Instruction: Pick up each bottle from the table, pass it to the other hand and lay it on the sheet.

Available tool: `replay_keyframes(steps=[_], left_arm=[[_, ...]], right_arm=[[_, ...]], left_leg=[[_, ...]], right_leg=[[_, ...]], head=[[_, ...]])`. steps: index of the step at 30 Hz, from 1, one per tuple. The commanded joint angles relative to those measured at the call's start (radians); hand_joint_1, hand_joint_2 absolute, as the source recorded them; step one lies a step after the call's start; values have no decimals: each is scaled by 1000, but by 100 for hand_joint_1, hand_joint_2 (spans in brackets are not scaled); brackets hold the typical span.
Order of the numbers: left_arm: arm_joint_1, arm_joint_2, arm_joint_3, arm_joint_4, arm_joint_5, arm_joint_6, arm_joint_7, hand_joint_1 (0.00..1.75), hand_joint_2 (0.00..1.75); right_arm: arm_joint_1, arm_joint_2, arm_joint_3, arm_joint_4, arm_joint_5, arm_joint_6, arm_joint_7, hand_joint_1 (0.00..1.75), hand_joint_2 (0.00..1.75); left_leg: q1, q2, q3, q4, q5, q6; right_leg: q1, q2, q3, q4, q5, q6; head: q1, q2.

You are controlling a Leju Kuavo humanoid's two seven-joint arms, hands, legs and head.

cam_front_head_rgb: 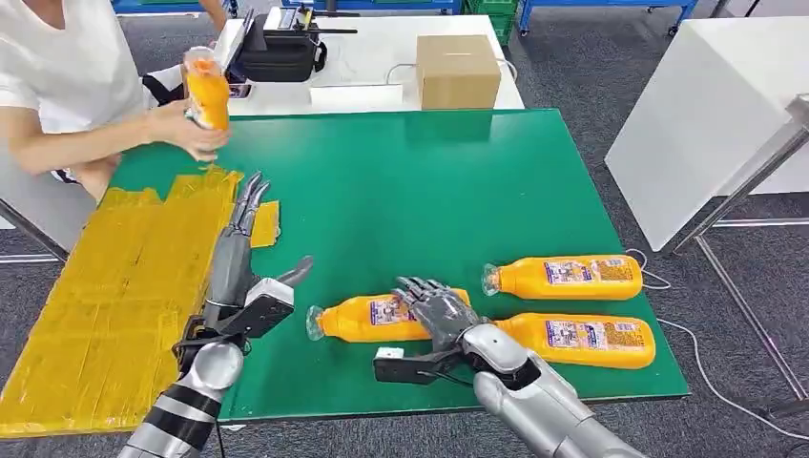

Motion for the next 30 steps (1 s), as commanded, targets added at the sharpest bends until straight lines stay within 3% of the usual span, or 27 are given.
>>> replay_keyframes(steps=[1, 10, 17, 19, 22, 26, 30], left_arm=[[-21, -3, -22, 39, 2, -4, 7, 0, 175], [-14, -4, -34, 33, 17, -11, 1, 0, 175], [-4, -4, -36, 14, 25, -10, -4, 0, 175], [9, -6, -28, -10, 43, -24, 5, 0, 175], [43, 5, -12, -82, 181, -177, 35, 0, 175], [62, 21, -8, -125, 266, -299, 59, 0, 175], [62, 21, -11, -129, 271, -307, 61, 0, 175]], right_arm=[[-41, 1, 32, 119, 24, -4, 28, 175, 175], [-45, 18, -7, 158, 39, -12, 33, 175, 175], [-25, 51, -87, 121, 16, -80, 19, 175, 175], [20, 73, -163, 43, -20, -163, 1, 175, 175], [117, 98, -274, -154, -95, -269, -72, 175, 175], [202, 136, -402, -315, -301, -317, -207, 175, 175], [208, 138, -417, -329, -324, -321, -221, 175, 175]], left_leg=[[2, 1, 2, -1, -1, -2], [2, 0, 2, -1, 0, -2], [1, 0, 1, 0, 0, -2], [1, 0, 1, 0, 0, -2], [1, 1, 0, 0, -1, -2], [1, 1, -1, 1, -1, -2], [1, 0, -3, 0, -1, -1]], right_leg=[[2, -1, 2, -2, 0, -2], [2, -1, 2, -2, 0, -2], [1, -1, 2, -1, 0, -1], [1, -1, 1, -1, 0, -1], [1, 0, 0, 0, -1, -2], [1, -1, -2, 1, 0, -3], [1, -1, -4, 0, 1, -3]], head=[[0, 0], [0, 0], [0, 0], [0, 0], [0, 0], [0, 0], [0, 0]])
